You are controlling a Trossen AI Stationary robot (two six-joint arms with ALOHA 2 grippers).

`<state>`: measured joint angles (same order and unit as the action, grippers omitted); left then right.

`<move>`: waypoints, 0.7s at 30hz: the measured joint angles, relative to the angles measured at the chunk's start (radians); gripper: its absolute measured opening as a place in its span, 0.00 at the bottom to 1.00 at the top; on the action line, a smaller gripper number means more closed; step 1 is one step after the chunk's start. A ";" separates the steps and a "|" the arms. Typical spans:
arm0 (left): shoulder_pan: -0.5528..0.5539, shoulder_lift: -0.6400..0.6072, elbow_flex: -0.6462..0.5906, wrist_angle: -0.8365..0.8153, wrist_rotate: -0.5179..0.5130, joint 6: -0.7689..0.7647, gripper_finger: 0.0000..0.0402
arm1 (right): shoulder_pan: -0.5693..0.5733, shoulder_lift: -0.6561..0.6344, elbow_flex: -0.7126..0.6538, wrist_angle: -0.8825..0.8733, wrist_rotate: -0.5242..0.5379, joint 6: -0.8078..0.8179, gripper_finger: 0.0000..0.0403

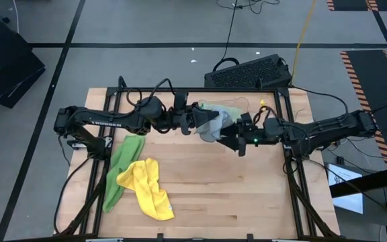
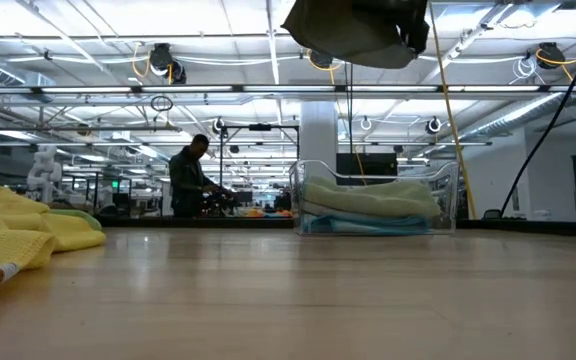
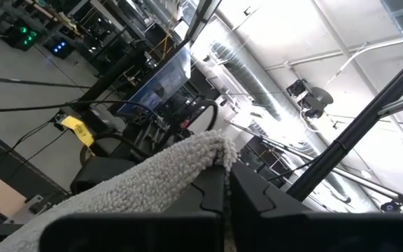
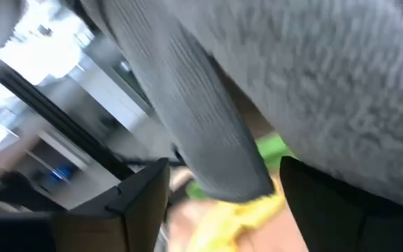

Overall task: Fold microfiber towels
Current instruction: Fold the gray towel

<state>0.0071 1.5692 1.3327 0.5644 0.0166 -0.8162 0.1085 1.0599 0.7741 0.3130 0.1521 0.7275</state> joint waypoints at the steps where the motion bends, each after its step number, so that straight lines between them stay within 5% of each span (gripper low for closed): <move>1: 0.000 0.000 0.000 0.000 0.000 0.000 0.01 | 0.000 0.000 -0.019 0.058 0.000 0.007 0.63; 5: 0.000 0.000 0.000 0.000 -0.001 0.002 0.02 | -0.006 0.011 -0.056 0.157 0.000 0.023 0.49; 13: 0.000 0.000 0.000 0.001 -0.001 0.008 0.03 | -0.009 0.011 -0.057 0.157 -0.003 0.014 0.04; 21: 0.028 -0.001 0.000 -0.078 0.140 -0.049 0.02 | 0.018 -0.038 -0.051 0.123 -0.053 0.137 0.01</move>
<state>0.0348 1.5681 1.3331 0.4866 0.1563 -0.8656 0.1267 1.0224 0.7230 0.4365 0.0994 0.8640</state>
